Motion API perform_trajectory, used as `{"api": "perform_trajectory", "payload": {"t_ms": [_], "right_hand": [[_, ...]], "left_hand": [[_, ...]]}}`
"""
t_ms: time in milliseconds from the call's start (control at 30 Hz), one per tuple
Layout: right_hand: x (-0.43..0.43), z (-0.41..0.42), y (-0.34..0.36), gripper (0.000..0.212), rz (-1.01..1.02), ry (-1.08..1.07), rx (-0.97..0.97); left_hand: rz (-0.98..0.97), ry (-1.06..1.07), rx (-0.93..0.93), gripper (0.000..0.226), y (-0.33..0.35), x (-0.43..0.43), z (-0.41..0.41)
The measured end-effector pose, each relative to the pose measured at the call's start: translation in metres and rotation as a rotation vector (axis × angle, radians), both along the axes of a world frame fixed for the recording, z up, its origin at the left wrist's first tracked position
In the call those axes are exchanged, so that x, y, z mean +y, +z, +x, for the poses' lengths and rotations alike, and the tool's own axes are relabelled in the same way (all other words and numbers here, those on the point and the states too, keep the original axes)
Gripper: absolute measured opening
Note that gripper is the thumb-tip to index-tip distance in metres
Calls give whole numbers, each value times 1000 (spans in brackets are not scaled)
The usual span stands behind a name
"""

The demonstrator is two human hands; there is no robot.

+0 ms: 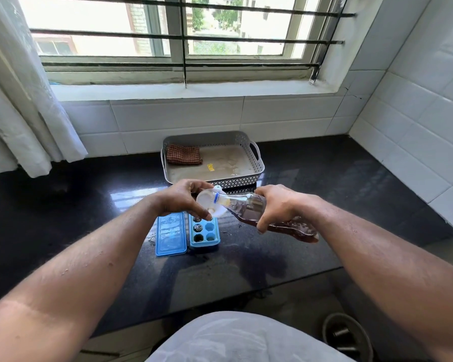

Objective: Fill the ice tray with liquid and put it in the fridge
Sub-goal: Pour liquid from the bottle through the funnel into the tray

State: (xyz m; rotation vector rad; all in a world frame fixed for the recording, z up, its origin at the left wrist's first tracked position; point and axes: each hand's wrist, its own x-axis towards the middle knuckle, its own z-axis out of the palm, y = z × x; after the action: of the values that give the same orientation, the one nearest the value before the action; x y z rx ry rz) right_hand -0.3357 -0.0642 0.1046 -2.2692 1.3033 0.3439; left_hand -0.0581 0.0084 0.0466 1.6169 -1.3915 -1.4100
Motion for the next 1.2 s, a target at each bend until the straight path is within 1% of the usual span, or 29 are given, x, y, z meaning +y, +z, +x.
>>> {"api": "perform_trajectory", "payload": {"t_ms": [267, 367, 533, 700, 833, 1000, 1100, 1200], "right_hand": [[5, -2, -1, 84, 3, 3, 3], [6, -3, -2, 81, 8, 2, 9], [7, -4, -3, 80, 5, 4, 16], [9, -4, -2, 80, -5, 5, 21], [11, -4, -1, 74, -3, 5, 19], [12, -4, 0, 72, -11, 5, 26], [13, -3, 1, 73, -12, 5, 26], [14, -4, 2, 75, -5, -1, 25]], "left_hand": [[19, 7, -15, 85, -3, 4, -4], [17, 11, -15, 85, -3, 6, -6], [5, 2, -4, 75, -1, 9, -9], [1, 2, -7, 77, -2, 10, -8], [13, 6, 0, 81, -4, 10, -8], [18, 4, -1, 83, -4, 10, -6], [20, 5, -8, 87, -2, 11, -6], [16, 0, -11, 85, -1, 12, -7]]}}
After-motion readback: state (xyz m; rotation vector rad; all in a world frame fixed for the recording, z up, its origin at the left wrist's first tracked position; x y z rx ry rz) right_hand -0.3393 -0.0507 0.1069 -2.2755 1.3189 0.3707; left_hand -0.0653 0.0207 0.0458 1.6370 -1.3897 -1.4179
